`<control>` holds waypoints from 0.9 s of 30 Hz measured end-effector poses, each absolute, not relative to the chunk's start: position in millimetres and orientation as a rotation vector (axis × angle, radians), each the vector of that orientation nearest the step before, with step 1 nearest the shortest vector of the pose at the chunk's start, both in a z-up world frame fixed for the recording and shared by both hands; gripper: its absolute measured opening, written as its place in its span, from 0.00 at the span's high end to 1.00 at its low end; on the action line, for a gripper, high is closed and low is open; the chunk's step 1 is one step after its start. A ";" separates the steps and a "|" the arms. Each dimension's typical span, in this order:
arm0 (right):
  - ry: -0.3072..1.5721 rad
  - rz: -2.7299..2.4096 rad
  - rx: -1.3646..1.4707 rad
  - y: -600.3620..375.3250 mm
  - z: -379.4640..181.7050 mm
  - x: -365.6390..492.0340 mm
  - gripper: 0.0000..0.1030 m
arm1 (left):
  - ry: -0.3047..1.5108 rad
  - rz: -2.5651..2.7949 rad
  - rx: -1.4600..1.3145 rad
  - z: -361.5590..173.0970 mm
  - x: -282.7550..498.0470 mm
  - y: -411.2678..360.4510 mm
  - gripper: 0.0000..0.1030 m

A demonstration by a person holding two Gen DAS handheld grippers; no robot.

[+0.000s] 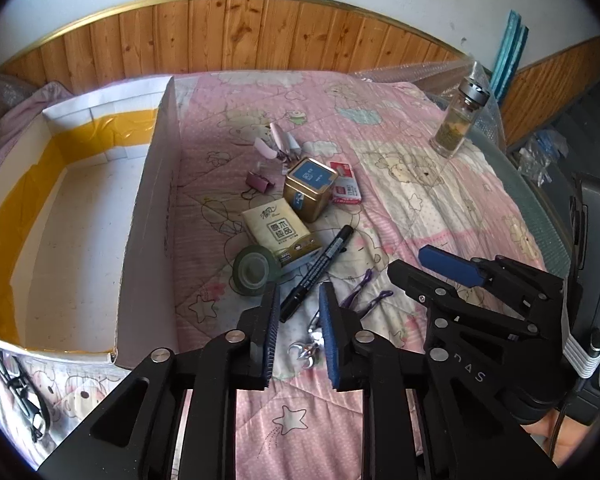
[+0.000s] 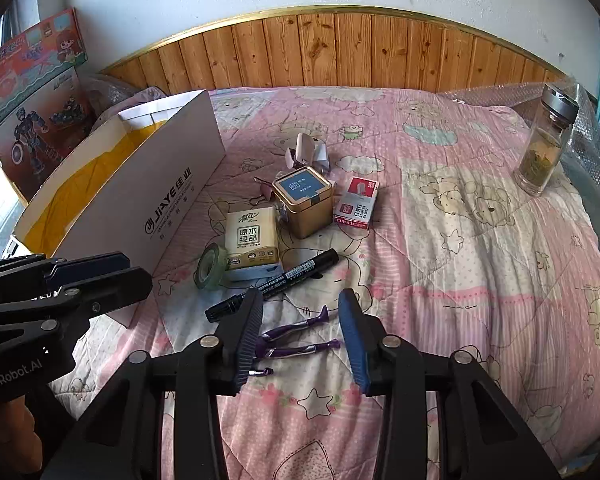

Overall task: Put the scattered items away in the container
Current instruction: 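Reach both grippers toward the purple figure and black marker on the bed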

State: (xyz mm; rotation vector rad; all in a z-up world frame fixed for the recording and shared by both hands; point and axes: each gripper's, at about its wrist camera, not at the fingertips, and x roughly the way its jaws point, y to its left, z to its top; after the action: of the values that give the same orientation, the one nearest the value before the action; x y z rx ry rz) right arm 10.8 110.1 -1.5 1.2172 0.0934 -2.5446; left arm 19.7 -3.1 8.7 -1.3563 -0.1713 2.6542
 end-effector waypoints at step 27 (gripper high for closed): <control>0.112 -2.485 1.191 92.8 0.4 14.4 0.98 | -0.162 2.678 -1.344 11.4 22.4 -2.9 0.97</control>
State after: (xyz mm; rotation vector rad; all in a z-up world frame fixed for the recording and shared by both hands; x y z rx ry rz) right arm 14.4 92.8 0.4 1.1911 0.1121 -2.4854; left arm 22.4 -2.9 11.4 -1.3437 -0.1617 2.6782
